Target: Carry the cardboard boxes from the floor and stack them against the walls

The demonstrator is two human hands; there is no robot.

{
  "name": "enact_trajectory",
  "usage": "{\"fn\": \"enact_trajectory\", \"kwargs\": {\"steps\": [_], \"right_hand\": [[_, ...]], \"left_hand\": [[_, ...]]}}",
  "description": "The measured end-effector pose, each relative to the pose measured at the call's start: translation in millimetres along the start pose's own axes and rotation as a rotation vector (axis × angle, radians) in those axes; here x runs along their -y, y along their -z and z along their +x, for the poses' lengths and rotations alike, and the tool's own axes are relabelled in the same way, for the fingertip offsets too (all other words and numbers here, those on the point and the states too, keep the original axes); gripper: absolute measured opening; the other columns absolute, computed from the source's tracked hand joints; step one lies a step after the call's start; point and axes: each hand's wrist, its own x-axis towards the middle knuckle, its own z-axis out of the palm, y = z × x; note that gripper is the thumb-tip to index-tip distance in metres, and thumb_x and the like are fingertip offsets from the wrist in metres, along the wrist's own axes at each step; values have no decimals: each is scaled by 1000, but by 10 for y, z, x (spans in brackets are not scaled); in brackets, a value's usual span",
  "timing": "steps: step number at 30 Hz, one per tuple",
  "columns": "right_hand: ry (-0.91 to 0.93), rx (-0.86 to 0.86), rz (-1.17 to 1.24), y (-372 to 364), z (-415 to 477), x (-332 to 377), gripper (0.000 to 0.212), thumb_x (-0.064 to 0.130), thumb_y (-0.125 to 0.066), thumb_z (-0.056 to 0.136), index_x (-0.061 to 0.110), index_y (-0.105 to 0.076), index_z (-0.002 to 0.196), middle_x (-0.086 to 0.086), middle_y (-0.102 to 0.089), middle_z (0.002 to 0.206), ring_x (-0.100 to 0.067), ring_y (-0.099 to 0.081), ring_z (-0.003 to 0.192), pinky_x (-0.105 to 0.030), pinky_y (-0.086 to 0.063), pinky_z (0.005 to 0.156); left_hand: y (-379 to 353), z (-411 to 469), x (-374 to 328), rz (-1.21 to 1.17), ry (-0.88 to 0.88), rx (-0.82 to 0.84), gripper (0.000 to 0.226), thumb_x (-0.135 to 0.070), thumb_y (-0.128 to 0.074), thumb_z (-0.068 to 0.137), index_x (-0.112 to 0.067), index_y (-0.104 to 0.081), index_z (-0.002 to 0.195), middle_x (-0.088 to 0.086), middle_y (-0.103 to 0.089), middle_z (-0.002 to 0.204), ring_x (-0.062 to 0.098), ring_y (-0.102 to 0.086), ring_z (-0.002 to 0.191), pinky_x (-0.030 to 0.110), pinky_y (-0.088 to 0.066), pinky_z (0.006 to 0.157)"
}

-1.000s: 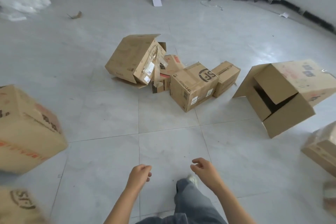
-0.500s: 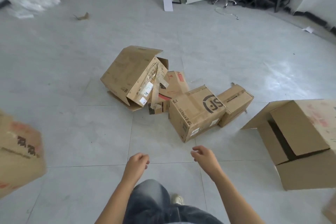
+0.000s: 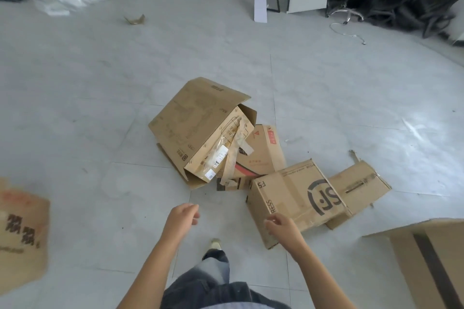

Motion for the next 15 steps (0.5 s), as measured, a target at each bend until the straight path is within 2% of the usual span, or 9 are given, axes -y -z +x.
{"fn": "enact_trajectory", "kwargs": {"steps": [3,6,10,13,15], "right_hand": [[22,-11,-10,-37,415,437,27,21,-54,91,12,-58,116,-1,-59,103,-16,-57,97,-25,-42,82],[12,35,-46,-83,713,720,26,24,-54,91,16,-57,116,1,-58,105,-14,-55,98,-23,-41,82],[-45,63,-61,-85,1028,894,17,22,-55,90,20,-56,107,3,-60,97,-13,-57,92,-23,-43,81],[-32,78,-82,-45,1380,1093,8,21,-56,90,22,-55,98,5,-58,90,-13,-56,89,-21,-43,75],[-12,89,-101,-17,1671,1257,4,21,-55,90,22,-55,94,4,-57,88,-13,-56,86,-20,-45,70]], "left_hand": [[207,463,-351,-20,-17,-40,16,-16,-47,94,-6,-59,88,11,-62,90,17,-57,74,25,-40,65],[312,786,-507,-48,63,-31,18,-16,-47,95,-4,-60,93,13,-63,92,18,-58,74,26,-40,64],[302,1060,-548,-64,194,0,22,-17,-45,97,-1,-59,104,15,-63,98,22,-59,85,26,-42,64],[363,1352,-681,-77,230,-15,21,-17,-45,97,-2,-58,102,14,-63,98,22,-58,84,29,-41,72],[428,1585,-829,-84,227,-35,18,-17,-45,96,-5,-59,95,14,-62,96,21,-58,81,29,-41,70]]}}
